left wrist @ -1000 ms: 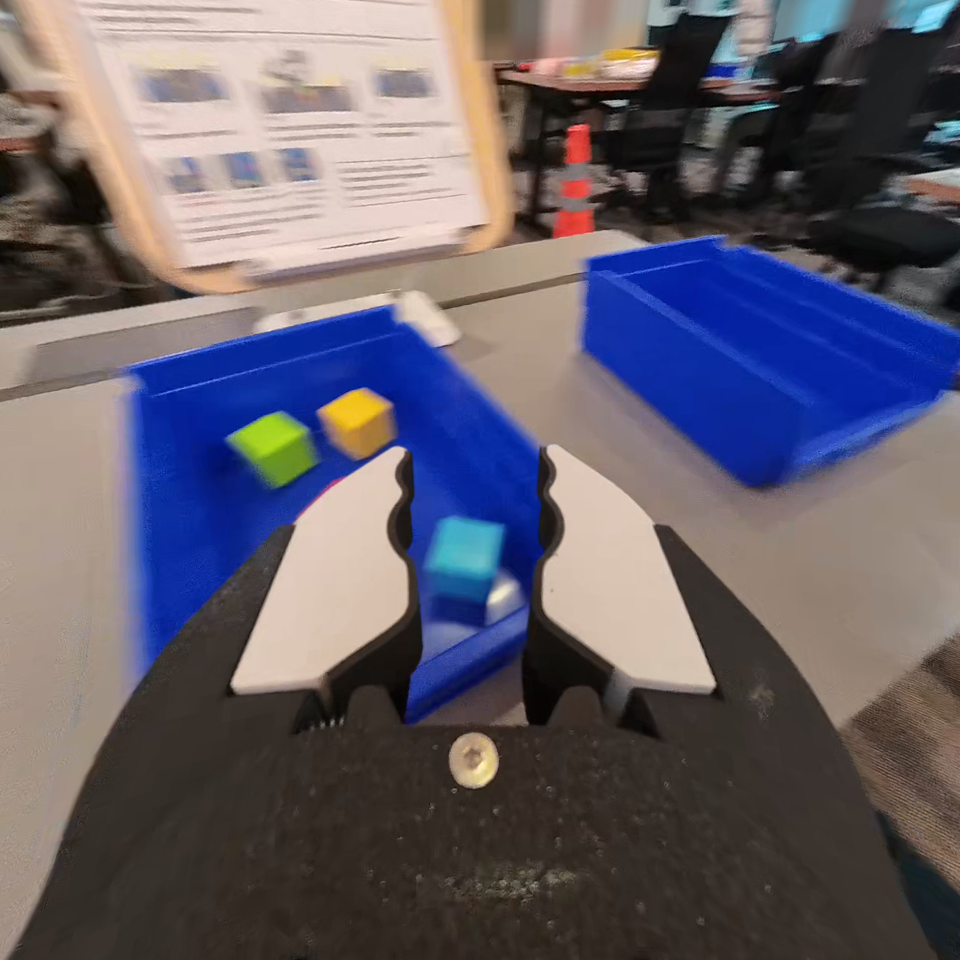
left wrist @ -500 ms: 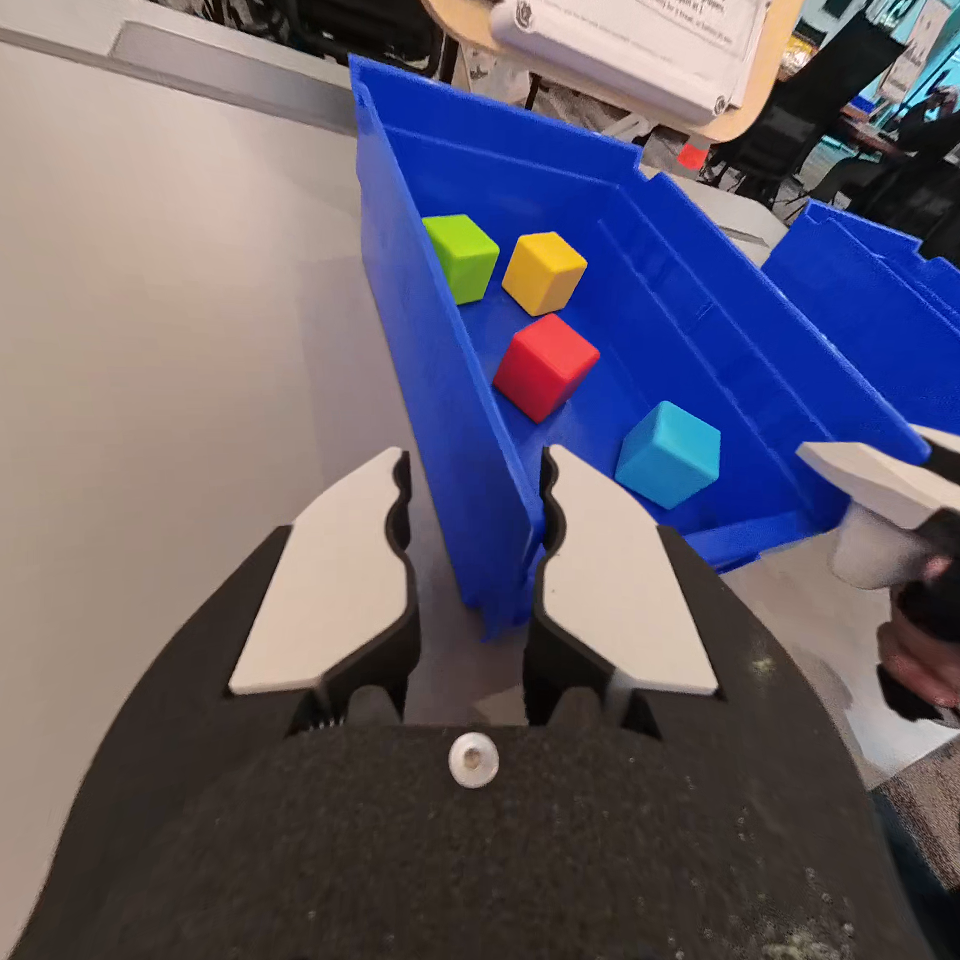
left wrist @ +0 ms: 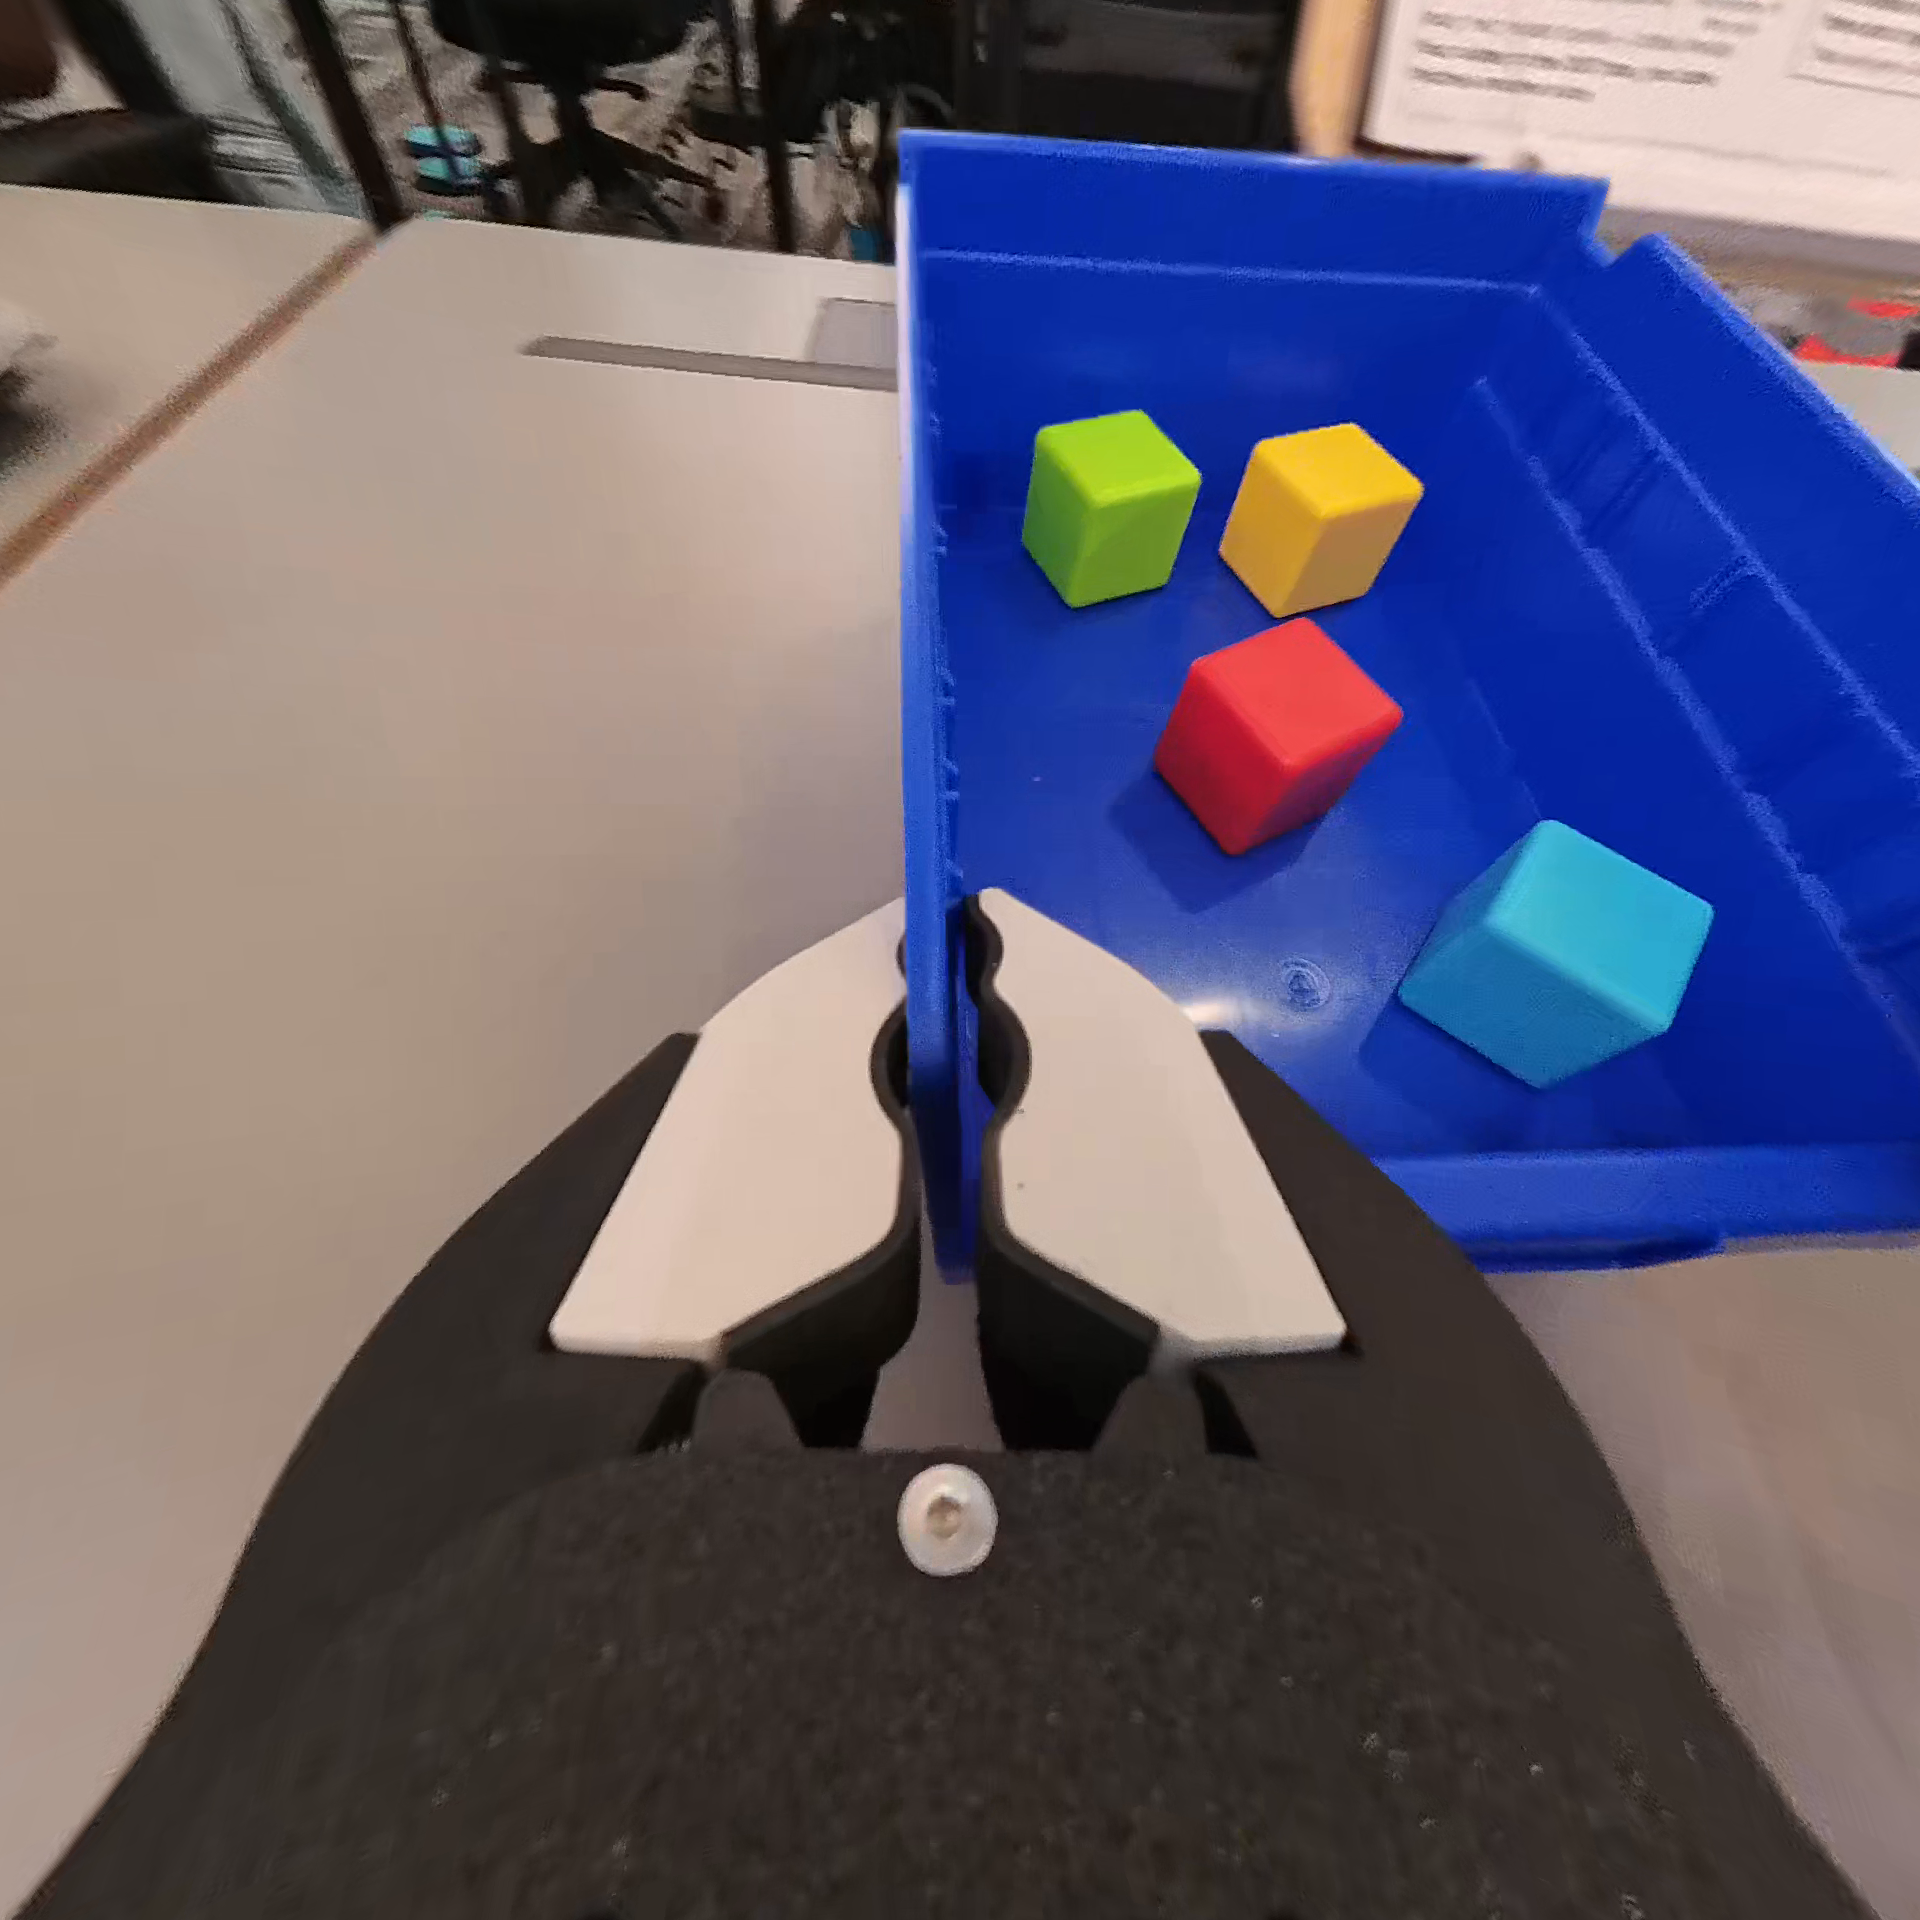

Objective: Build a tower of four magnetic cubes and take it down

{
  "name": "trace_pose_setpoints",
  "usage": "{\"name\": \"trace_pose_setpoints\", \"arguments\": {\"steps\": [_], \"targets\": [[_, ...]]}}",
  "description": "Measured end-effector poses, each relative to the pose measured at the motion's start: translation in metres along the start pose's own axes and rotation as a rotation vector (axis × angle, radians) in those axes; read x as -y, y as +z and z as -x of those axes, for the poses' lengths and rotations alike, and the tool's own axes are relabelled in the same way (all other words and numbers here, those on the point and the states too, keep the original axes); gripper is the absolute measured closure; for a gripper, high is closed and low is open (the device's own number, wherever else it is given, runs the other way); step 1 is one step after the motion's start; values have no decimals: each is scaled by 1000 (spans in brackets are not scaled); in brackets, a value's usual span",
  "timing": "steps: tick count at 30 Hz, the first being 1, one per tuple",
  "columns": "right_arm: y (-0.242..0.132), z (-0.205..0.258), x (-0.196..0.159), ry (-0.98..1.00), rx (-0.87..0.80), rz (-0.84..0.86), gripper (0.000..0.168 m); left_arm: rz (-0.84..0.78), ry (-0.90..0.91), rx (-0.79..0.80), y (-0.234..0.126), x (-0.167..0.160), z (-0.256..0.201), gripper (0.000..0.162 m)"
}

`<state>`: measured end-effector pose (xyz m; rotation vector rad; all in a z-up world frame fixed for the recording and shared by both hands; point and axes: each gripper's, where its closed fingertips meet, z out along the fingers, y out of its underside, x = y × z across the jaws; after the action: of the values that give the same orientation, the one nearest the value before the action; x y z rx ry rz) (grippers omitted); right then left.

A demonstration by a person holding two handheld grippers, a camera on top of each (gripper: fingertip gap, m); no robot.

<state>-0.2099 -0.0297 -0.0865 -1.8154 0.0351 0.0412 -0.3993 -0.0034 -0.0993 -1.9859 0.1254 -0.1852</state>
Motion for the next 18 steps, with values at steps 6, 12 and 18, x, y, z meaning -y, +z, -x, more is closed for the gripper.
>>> {"name": "trace_pose_setpoints", "arguments": {"steps": [6, 12, 18], "targets": [[24, 94, -1, -42, 84, 11, 164, -32, -41, 111, -11, 9, 95, 158], [43, 147, -18, -51, 118, 68, 164, -9, -82, 149, -7, -1, 152, 158], [46, 160, -20, -62, 73, 53, 162, -6, -110, 65, 10, -1, 168, 158]]}}
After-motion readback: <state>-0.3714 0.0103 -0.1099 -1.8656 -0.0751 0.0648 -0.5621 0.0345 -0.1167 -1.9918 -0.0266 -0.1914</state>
